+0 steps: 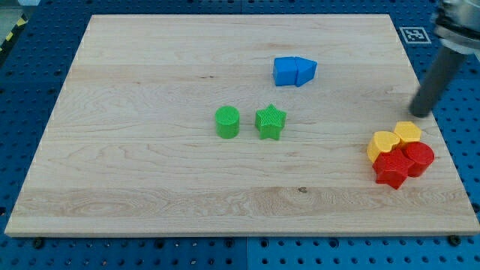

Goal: Separate the yellow hexagon from the red circle

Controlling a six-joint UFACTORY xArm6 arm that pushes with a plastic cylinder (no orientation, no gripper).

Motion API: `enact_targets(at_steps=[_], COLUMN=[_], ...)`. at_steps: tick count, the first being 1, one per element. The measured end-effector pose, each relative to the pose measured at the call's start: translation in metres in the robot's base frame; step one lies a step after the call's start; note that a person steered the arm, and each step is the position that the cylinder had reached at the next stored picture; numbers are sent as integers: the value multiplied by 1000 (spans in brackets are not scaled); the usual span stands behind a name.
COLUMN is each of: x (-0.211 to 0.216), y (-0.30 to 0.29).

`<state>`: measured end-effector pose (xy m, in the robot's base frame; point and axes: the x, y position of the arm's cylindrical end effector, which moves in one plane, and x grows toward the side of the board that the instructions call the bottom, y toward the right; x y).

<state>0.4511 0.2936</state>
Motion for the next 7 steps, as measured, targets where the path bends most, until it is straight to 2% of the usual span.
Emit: enact_targets(at_steps=[1,2,3,5,7], x=[37,58,58,58,61], y=[28,12,7,-46,-58])
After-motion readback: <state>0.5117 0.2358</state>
